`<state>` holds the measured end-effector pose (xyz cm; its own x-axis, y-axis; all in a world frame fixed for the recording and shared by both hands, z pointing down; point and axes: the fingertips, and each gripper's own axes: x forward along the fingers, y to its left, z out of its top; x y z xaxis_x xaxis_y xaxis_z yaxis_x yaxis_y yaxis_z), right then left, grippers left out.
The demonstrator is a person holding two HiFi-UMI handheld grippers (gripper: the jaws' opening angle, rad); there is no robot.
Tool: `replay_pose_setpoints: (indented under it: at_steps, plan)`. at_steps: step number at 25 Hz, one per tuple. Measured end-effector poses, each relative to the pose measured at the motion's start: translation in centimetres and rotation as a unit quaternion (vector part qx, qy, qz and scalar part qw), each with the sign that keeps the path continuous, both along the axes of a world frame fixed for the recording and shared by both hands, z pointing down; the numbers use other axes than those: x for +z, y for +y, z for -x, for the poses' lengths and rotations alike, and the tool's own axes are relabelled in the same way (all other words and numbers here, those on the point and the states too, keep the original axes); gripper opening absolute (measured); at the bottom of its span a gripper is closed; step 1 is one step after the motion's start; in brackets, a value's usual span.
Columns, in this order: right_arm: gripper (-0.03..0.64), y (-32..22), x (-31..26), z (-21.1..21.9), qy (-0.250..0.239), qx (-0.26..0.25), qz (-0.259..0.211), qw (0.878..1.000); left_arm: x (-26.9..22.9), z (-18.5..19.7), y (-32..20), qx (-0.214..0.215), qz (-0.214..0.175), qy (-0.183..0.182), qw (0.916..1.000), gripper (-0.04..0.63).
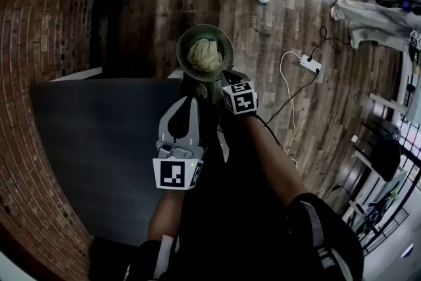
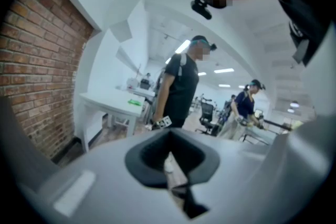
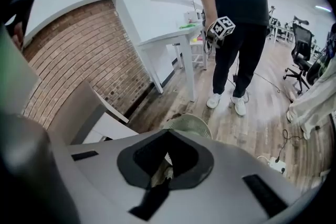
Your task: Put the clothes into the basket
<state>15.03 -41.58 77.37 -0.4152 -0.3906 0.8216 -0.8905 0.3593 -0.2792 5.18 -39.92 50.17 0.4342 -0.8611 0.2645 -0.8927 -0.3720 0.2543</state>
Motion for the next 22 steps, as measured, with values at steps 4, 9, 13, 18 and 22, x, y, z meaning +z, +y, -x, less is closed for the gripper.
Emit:
replay_pose_setpoints:
  at_steps: [4, 9, 13, 18, 22]
  plan:
    - [0.006, 1.1, -4.5, -1.9, -0.023, 0.014, -0.034, 0.999, -1.7, -1.2, 0.9, -0.011, -0.012, -0.013, 0.9998, 0.003]
    - [0.006, 2.1, -10.4, -3.7, -0.044, 0.010, -0.073, 0.996, -3.9, -2.5, 1.7, -0.026, -0.029, -0.020, 0.9990, 0.003]
    - [0.006, 3.2, -15.0, -5.1, -0.058, -0.001, -0.110, 0.992, -5.9, -4.1, 2.8, -0.030, -0.042, -0.021, 0.9984, 0.003]
    - [0.006, 5.0, -20.4, -6.5, -0.089, -0.009, -0.153, 0.984, -7.4, -6.0, 4.8, -0.027, -0.052, -0.023, 0.9980, 0.003]
    - [0.006, 6.9, -24.1, -8.0, -0.106, -0.016, -0.187, 0.977, -8.3, -7.9, 6.6, -0.025, -0.056, -0.022, 0.9979, 0.003]
